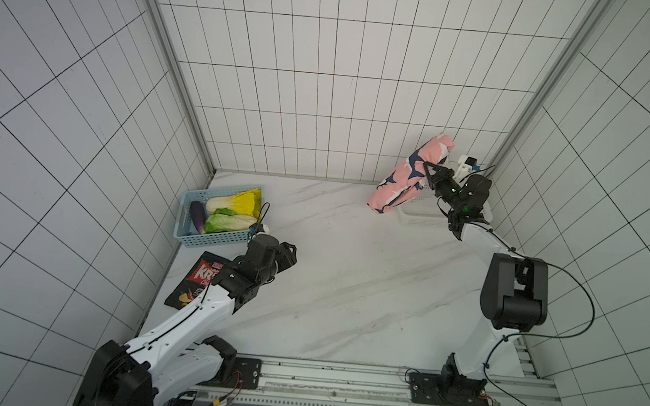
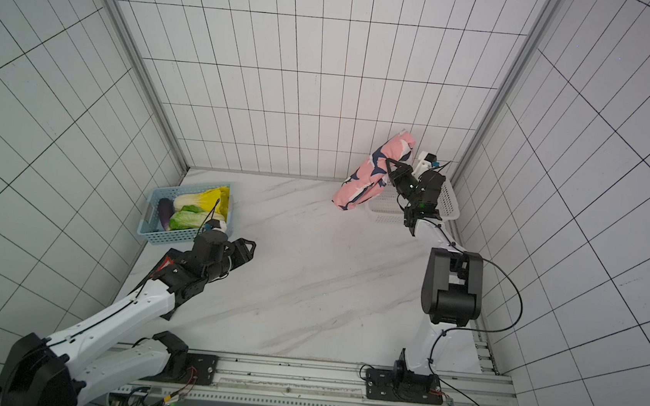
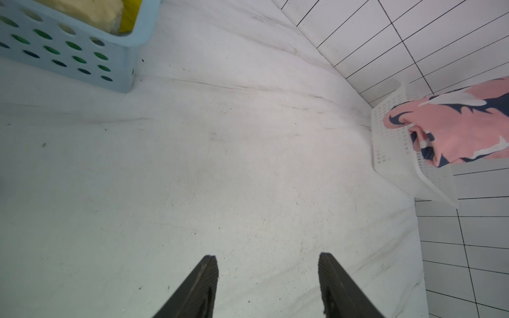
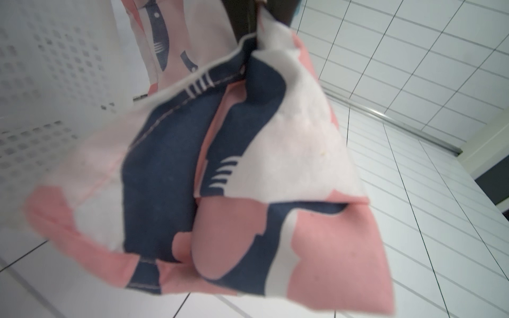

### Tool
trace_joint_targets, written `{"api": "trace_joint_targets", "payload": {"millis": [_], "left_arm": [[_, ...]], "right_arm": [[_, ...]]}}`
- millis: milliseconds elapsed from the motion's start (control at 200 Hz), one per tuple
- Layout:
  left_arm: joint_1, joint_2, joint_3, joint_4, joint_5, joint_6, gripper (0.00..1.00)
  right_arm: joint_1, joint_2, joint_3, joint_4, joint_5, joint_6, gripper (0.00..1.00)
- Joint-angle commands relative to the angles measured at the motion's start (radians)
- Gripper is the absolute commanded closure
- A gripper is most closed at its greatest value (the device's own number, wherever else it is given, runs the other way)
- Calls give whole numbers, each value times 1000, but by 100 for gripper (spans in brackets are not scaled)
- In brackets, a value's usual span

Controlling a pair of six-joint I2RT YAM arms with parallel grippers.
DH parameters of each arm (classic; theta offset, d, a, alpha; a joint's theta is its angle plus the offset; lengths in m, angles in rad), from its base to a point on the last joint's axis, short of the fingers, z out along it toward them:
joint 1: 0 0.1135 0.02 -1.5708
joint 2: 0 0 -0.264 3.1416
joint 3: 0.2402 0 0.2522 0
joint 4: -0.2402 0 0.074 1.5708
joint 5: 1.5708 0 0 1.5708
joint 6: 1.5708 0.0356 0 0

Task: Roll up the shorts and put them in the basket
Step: Place the shorts in the bin.

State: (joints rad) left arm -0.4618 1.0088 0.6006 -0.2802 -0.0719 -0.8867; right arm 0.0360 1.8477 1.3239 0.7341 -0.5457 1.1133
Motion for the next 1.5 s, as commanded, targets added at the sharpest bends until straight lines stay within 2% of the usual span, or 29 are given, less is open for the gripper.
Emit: {"api": "trace_joint_targets", "payload": {"millis": [0,120,220,420,585,730,1304,1339,1374,1424,1494], "left_arm": [[3,-25,-18,-18,25,-15,39],[3,-30,-23,-13,35,-14,39],[5,-28,-22,-13,38,-11,39],[4,-2,-19,-1,46,-18,40],[3,33,-8,19,72,-26,40],[4,41,-9,22,78,-30,41],[5,-17,-22,-3,57,-27,41],[4,-19,-22,-2,54,-27,41],[5,-19,-23,-2,53,-28,41],[4,-16,-22,2,52,-31,41],[4,-7,-21,6,58,-33,41]], "right_arm": [[-58,13,33,177,108,93,100],[-116,43,-32,275,201,147,100],[-140,88,-51,296,219,175,100],[-145,122,-130,294,262,197,100],[-147,161,-194,320,329,290,100],[-145,184,-216,268,384,330,100],[-157,298,-57,56,381,247,100],[-159,295,-53,42,377,243,95],[-159,288,-52,35,369,237,81],[-158,266,-63,10,373,229,65],[-160,226,-96,1,378,213,53]]}}
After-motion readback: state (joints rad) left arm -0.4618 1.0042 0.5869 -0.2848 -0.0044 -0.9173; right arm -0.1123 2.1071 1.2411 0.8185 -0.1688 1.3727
